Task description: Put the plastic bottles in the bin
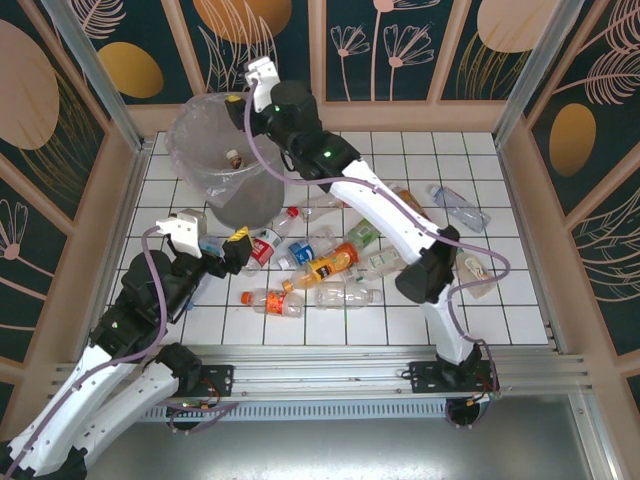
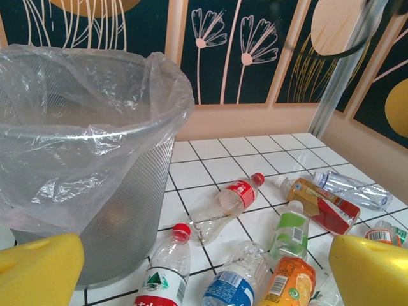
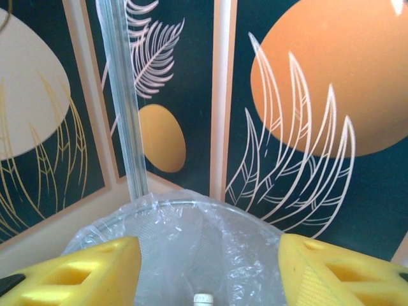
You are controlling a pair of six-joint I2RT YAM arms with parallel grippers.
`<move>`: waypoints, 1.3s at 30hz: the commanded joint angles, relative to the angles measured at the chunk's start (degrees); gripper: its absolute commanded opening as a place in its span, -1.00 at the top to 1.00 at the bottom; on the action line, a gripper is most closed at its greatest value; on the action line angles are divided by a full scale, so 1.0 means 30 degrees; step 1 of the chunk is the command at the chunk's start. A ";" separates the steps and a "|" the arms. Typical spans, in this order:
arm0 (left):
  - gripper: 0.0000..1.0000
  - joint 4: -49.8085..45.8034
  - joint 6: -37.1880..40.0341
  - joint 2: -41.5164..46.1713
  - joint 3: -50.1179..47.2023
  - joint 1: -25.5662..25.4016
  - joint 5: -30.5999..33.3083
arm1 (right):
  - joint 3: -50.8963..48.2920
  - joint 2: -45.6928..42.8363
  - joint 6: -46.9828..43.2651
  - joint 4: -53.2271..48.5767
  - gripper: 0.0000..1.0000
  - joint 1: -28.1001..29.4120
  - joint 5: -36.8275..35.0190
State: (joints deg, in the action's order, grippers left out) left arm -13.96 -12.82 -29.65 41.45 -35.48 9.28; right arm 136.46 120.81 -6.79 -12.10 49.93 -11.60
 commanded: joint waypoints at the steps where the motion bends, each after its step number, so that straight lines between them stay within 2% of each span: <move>1: -0.97 -0.0123 0.0376 -0.0040 0.0143 -0.0066 -0.0132 | -0.2202 -0.2613 -0.0150 0.0535 -0.24 -0.0003 0.0421; 11: -0.97 -0.0213 0.0318 -0.0709 0.0275 -0.0081 -0.1013 | -0.9389 -0.8470 0.0944 0.0334 -0.45 0.0085 0.1327; 18: -0.97 -0.0285 0.0289 -0.1578 0.0392 -0.0090 -0.2027 | -1.7348 -1.4171 0.3572 0.0826 -0.49 0.0099 0.1519; 21: -0.97 -0.0299 0.0238 -0.1829 0.0465 -0.0081 -0.2268 | -2.0107 -1.6383 0.4748 0.0399 -0.50 0.0106 0.1440; 25: -0.97 -0.0268 0.0230 -0.2091 0.0423 -0.0087 -0.2815 | -2.2851 -1.8816 0.5301 -0.1290 -0.49 0.0114 0.2617; 29: -0.97 -0.0387 0.0837 -0.2355 0.0481 -0.0078 -0.4797 | -2.4643 -2.0085 0.5708 -0.3178 -0.50 0.0114 0.4600; 34: -0.97 0.0013 0.1427 -0.2021 0.0282 -0.0095 -0.8389 | -2.7214 -2.1131 0.6496 -0.3907 -0.54 0.0143 0.5439; 39: -0.97 0.0225 0.1767 -0.2113 0.0049 -0.0085 -1.1502 | -2.8602 -2.0789 0.6353 -0.4778 -0.55 0.0353 0.6339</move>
State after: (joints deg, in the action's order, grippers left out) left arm -14.79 -9.54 -36.10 41.45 -35.48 -16.84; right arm 52.10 58.37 11.31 -24.03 50.09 4.56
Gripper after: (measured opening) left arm 0.985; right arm 0.773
